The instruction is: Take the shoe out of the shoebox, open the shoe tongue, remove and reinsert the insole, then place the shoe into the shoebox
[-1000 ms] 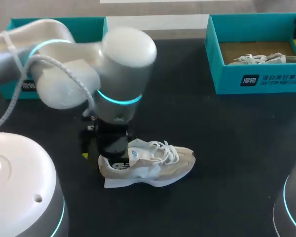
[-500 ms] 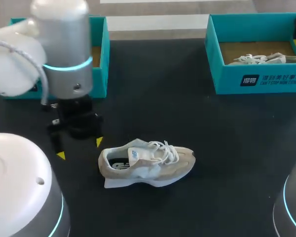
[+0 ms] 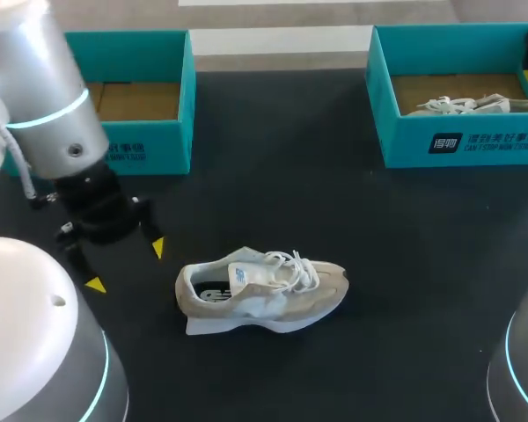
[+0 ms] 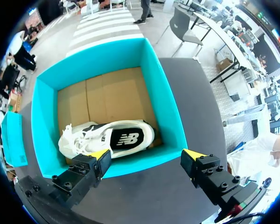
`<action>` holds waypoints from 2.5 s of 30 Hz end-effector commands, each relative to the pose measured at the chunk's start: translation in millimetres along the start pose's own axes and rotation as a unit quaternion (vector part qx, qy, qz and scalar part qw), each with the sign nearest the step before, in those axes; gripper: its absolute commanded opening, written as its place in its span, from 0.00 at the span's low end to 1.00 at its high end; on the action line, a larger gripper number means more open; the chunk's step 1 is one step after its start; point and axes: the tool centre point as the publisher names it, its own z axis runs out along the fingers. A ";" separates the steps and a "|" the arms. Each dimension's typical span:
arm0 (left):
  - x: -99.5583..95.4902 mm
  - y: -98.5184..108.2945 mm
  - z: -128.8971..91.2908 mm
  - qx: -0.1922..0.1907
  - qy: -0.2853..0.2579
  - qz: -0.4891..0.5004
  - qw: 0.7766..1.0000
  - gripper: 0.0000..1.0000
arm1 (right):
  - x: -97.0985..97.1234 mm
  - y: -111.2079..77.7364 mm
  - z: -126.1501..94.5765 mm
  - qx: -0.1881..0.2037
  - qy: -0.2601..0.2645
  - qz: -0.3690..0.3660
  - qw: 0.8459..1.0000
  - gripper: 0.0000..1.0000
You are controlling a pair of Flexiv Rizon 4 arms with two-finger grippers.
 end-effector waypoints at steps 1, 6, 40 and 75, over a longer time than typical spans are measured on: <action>4.7 22.6 6.0 0.074 -0.099 -0.076 0.990 1.00 | -0.2 -1.1 -0.1 -0.001 0.000 0.000 1.000 1.00; 9.9 34.1 7.7 0.120 -0.111 -0.145 0.976 1.00 | -0.2 -1.1 -0.1 -0.001 0.000 0.000 1.000 1.00; 44.3 53.6 58.5 0.362 -0.277 -0.332 0.826 1.00 | -0.2 -1.1 -0.1 -0.001 0.000 0.000 1.000 1.00; 0.4 23.1 100.8 0.329 -0.276 -0.333 0.839 1.00 | -0.2 -1.1 -0.1 -0.001 0.000 0.000 1.000 1.00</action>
